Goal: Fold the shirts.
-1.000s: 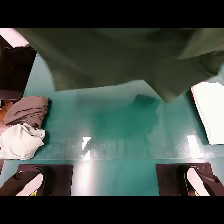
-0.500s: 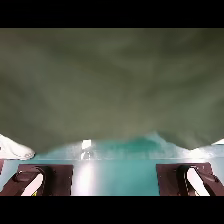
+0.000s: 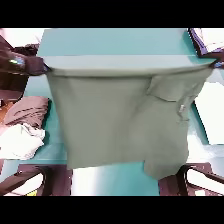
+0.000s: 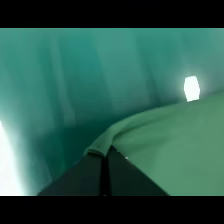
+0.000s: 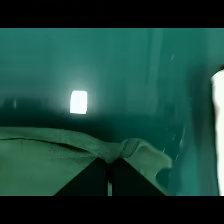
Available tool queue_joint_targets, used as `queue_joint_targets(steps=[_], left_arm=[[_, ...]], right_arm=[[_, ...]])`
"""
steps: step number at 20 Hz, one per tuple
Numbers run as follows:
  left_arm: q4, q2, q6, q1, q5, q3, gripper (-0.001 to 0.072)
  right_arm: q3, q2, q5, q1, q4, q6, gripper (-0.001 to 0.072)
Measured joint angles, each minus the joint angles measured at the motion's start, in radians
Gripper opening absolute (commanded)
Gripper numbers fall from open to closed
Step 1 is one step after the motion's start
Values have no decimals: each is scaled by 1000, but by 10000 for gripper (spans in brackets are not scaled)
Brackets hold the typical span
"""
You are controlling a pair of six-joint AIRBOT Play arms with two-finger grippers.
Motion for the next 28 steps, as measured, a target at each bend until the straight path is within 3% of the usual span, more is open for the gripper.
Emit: queue_joint_targets(steps=[5, 13, 16, 20, 24, 28], left_arm=[[-3, -214, 32, 0, 211, -53, 20], [-13, -312, 82, 0, 617, -63, 21], [-8, -334, 137, 0, 625, -65, 21], [17, -352, 179, 0, 531, -71, 20], [27, -361, 203, 0, 426, -119, 21], [33, -364, 211, 0, 401, -193, 21]], right_arm=[[-45, -220, -188, 76, -1, 19, 21], [-55, -357, -621, 138, 8, 23, 21], [-57, -371, -658, 146, -31, 23, 21], [-89, -369, -579, 169, -159, 23, 20], [-219, -329, -534, 184, -231, 23, 21], [-335, -294, -550, 192, -243, 37, 24]])
